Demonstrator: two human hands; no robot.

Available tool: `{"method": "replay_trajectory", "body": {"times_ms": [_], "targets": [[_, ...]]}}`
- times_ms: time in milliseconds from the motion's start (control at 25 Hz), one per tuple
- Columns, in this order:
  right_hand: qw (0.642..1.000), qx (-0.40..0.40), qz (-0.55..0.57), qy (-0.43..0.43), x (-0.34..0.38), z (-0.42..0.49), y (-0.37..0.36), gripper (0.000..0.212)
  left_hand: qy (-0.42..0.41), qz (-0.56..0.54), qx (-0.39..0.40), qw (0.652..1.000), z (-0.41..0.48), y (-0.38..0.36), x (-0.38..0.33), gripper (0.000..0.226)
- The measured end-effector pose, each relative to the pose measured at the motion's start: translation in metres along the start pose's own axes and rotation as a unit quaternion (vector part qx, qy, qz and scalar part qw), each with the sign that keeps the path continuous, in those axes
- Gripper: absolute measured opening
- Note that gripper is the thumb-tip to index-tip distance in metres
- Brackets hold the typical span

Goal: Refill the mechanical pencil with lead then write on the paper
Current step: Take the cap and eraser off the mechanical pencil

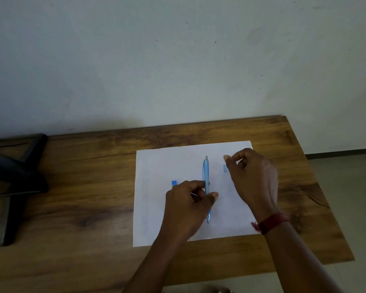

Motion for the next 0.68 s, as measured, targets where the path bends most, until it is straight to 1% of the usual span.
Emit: {"method": "replay_trajectory", "body": {"times_ms": [40,80,160,200,240,360,480,680], "targets": [[0.999,0.002,0.048,0.008,0.002,0.003,0.002,0.012,0.001,0.005,0.0,1.0,0.0,0.0,0.0,0.017],[0.992,0.027,0.121,-0.017,0.001,0.005,0.0,0.009,-0.001,0.009,-0.001,1.0,0.0,0.0,-0.001,0.018],[0.95,0.108,0.277,-0.097,0.003,0.003,-0.012,0.009,-0.009,0.02,-0.002,1.0,0.001,-0.001,-0.002,0.018],[0.935,0.133,0.308,-0.111,0.004,0.001,-0.017,0.009,-0.015,0.031,-0.003,0.999,0.001,-0.001,-0.002,0.018],[0.935,0.141,0.308,-0.11,0.005,-0.001,-0.02,0.009,-0.02,0.041,-0.004,0.999,0.0,-0.001,-0.002,0.017],[0.943,0.121,0.291,-0.111,0.002,0.0,-0.021,0.01,-0.035,0.063,-0.005,0.997,0.0,-0.002,-0.002,0.014],[0.947,0.123,0.276,-0.107,0.001,0.0,-0.023,0.011,-0.048,0.07,-0.004,0.996,0.0,-0.002,-0.003,0.014],[0.94,0.121,0.3,-0.11,0.002,0.0,-0.023,0.014,-0.064,0.071,-0.012,0.995,0.0,-0.003,-0.005,0.024]]}}
Point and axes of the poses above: each hand's wrist, its own z-axis towards the middle knuckle, its own y-axis out of the back of the hand, x = y × z, the point moved 6 cm from there along z, towards the middle knuckle, and after that the axes turned 6 degrees about z, right-handed, at the moved point
